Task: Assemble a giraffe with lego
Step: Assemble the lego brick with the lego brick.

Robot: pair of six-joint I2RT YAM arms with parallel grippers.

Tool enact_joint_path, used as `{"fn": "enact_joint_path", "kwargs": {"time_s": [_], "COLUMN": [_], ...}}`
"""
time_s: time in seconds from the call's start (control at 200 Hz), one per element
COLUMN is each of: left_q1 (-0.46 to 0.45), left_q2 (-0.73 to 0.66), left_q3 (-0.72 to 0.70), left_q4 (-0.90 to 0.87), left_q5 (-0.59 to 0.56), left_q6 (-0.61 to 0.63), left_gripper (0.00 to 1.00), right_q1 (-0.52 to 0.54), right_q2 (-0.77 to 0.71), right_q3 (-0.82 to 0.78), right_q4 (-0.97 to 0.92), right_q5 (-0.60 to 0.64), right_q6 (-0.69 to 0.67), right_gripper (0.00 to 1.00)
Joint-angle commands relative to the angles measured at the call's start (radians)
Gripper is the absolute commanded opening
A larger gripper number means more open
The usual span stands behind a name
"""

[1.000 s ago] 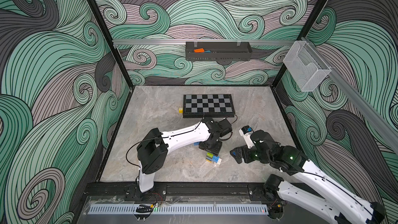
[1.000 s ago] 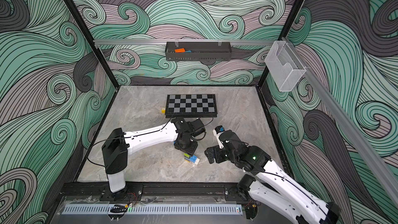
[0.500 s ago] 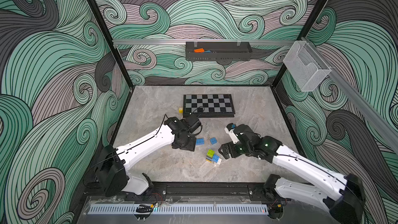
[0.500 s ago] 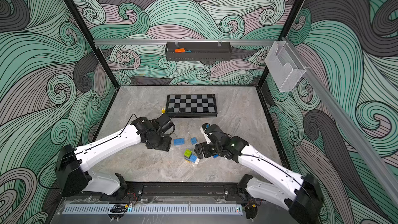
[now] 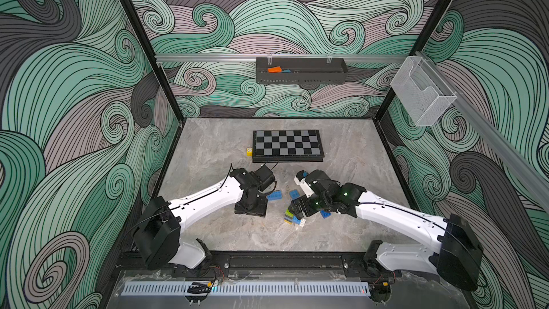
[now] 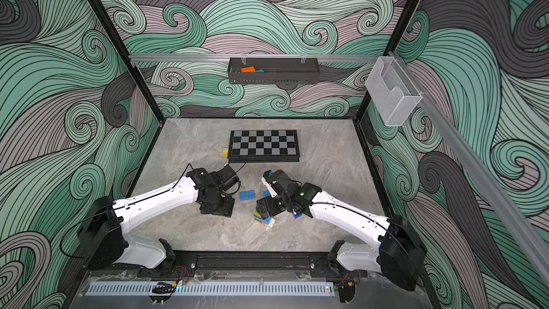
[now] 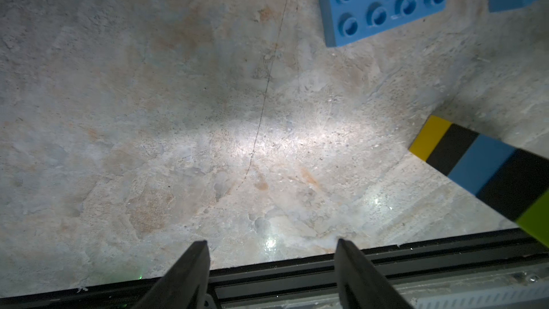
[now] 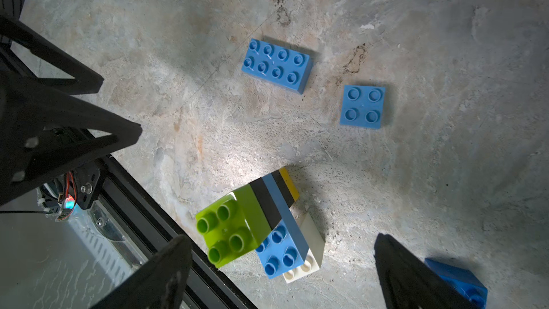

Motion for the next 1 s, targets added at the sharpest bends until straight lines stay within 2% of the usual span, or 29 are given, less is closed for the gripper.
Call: {"fn": "enact_joint_path", "kwargs": {"time_s": [0.0, 0.425, 0.74, 0.996], "left_q1": [0.01, 0.012, 0.013, 0.014], "left_q2": [-0.003, 0.051, 0.069, 0.072], "left_q3": [0.036, 0.108, 0.116, 0.108], "left_q4": [-0.006, -0.005, -0.001, 0.0], "left_q5": [-0.006, 0.005, 0.007, 0.006], "left_q6": [0.021, 0.058, 0.069, 0.073], "left_gripper": [0.71, 0.71, 0.71, 0.71], "right_q1": [0.016, 0.015, 0.013, -0.006], "right_q2": [0.011, 0.049, -0.033, 0.004], "right_q3": [-0.021, -0.05, -0.019, -0.018], "right_q4": [-0.01, -0.037, 0.026, 0.027], "right_q5": [0.03, 0.08, 0.047, 0.046], "right_q6": [-0.007, 0.013, 0.028, 0.032], "right_gripper": [0.99, 0.99, 0.99, 0.99]}}
